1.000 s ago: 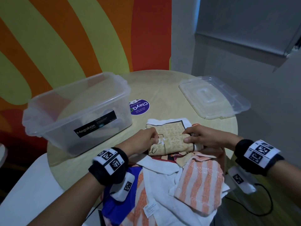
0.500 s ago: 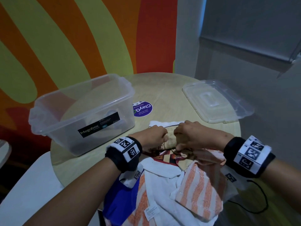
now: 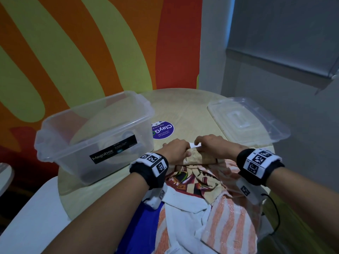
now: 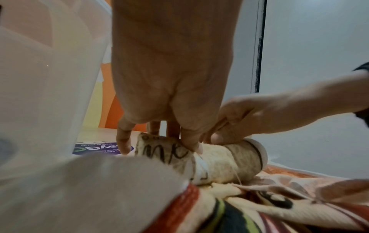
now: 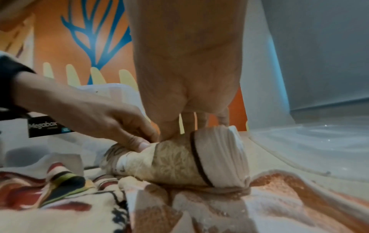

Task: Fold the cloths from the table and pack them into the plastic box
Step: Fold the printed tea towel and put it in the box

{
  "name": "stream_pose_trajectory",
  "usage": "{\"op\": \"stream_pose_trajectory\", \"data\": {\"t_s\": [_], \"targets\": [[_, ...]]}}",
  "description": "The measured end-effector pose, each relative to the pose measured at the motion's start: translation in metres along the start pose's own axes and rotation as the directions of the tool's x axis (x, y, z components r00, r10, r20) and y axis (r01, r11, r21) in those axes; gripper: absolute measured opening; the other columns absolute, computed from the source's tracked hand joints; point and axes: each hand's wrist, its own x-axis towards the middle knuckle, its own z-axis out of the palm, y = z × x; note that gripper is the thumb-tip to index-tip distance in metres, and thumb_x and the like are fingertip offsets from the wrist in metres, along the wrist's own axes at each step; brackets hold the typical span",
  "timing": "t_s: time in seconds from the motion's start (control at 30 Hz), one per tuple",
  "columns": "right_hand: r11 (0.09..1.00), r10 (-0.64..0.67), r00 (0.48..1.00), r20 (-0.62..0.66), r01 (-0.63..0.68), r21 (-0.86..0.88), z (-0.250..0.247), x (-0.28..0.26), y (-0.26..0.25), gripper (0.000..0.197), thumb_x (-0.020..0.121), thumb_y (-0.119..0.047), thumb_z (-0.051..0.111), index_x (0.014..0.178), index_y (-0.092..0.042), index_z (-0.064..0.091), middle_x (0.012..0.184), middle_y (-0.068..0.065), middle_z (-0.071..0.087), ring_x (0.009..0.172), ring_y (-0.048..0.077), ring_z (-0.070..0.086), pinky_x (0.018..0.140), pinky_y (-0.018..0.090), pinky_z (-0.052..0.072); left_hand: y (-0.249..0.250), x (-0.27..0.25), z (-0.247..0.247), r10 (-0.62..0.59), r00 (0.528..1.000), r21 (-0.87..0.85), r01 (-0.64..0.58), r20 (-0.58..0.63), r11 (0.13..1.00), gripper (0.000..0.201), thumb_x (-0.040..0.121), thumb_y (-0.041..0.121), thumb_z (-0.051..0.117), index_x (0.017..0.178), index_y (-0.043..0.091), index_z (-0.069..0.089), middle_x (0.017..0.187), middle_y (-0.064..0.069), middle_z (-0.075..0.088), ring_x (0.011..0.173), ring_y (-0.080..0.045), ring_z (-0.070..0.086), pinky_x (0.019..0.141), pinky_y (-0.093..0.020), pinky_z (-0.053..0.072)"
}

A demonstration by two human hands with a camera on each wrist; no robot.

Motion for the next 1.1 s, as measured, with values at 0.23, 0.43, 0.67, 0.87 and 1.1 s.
{"op": "stream_pose_trajectory", "data": {"t_s": [0.23,0.43,0.67,0.87,1.1], "targets": [[0.959,-0.173,0.982,-0.083,0.148,-0.241,0.015,-0.01,0.005,0.023,0.089,-0.042,0.065,0.1,-0.022,0.062,0.102,-0.001,0.059,0.099,0.023,0.051,0.082,0.039,0.033,-0.004,0.028,0.002,-0.127,0.986,-0.005,0.128,0.105,0.992,0.024,0.108,0.027,0.05,0.112,0.012,0.068,0.122,-0.014,0.051,0.129,-0.039,0.039,0.101,-0.057,0.039],[0.997,-0.037,0.998,0.047,0.04,-0.069,0.002,0.007,0.002,0.017,0.092,-0.031,0.06,0.086,-0.016,0.057,0.092,0.004,0.061,0.09,0.025,0.052,0.081,0.043,0.039,0.001,0.023,-0.002,-0.002,0.989,0.121,0.021,-0.151,0.992,0.027,0.102,0.014,0.059,0.128,0.014,0.058,0.132,-0.012,0.047,0.126,-0.034,0.04,0.096,-0.055,0.041],[0.996,0.034,0.985,0.17,-0.048,0.081,-0.017,0.029,0.008,0.017,0.097,-0.026,0.06,0.083,-0.018,0.055,0.086,0.001,0.06,0.085,0.026,0.055,0.072,0.037,0.043,0.002,-0.006,-0.017,-0.014,0.969,-0.093,-0.01,-0.248,0.996,0.016,0.098,0.014,0.056,0.083,0.009,0.06,0.087,-0.011,0.064,0.083,-0.033,0.063,0.066,-0.04,0.05],[0.896,0.067,0.995,-0.074,-0.027,0.444,-0.038,0.003,0.003,0.028,0.099,-0.032,0.064,0.084,-0.009,0.058,0.076,0.004,0.056,0.065,0.016,0.05,0.062,0.034,0.04,-0.004,-0.024,-0.017,-0.098,0.992,-0.666,0.02,-0.079,0.746,0.033,0.104,0.03,0.06,0.099,-0.001,0.071,0.088,-0.007,0.071,0.074,-0.016,0.068,0.064,-0.026,0.053],[0.802,-0.093,0.957,-0.273,0.235,0.549,-0.091,-0.029,-0.055,0.019,0.1,-0.03,0.064,0.092,-0.013,0.064,0.08,-0.002,0.06,0.072,0.013,0.055,0.066,0.029,0.043,0.014,-0.05,-0.063,-0.298,0.922,-0.968,-0.243,-0.249,0.059,0.033,0.102,0.031,0.064,0.117,0.002,0.07,0.108,-0.01,0.078,0.094,-0.018,0.075,0.081,-0.029,0.06]]}}
